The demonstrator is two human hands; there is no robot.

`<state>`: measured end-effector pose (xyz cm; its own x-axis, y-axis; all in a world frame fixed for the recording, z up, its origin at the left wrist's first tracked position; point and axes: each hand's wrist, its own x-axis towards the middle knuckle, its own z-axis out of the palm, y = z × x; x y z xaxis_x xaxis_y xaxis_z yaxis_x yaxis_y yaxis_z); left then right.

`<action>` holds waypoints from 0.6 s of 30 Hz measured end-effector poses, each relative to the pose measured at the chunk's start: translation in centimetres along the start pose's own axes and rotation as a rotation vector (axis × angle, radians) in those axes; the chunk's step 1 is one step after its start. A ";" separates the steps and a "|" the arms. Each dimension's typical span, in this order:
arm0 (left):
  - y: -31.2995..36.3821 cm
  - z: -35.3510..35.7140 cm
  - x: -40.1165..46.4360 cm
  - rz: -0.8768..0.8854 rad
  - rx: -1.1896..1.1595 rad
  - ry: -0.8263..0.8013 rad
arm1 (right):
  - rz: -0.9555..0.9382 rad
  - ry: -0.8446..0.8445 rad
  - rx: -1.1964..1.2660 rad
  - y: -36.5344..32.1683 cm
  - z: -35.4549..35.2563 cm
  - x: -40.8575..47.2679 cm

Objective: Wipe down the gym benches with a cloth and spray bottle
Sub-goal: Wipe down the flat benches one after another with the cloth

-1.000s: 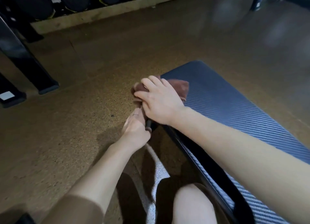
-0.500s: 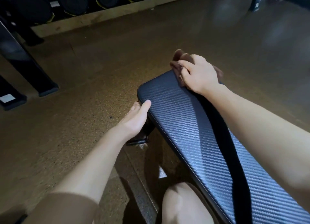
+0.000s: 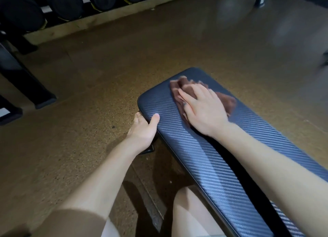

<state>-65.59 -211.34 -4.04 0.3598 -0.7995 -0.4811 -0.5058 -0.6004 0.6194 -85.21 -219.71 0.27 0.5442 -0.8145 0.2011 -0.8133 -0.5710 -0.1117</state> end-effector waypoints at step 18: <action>-0.9 -0.2 0.3 0.072 -0.071 0.003 | 0.206 -0.022 0.052 6.4 0.8 5.2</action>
<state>-64.86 -211.02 -4.61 0.3272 -0.8403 -0.4322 -0.4734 -0.5416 0.6947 -87.47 -227.67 -0.19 0.3727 -0.9162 0.1473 -0.8963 -0.3965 -0.1987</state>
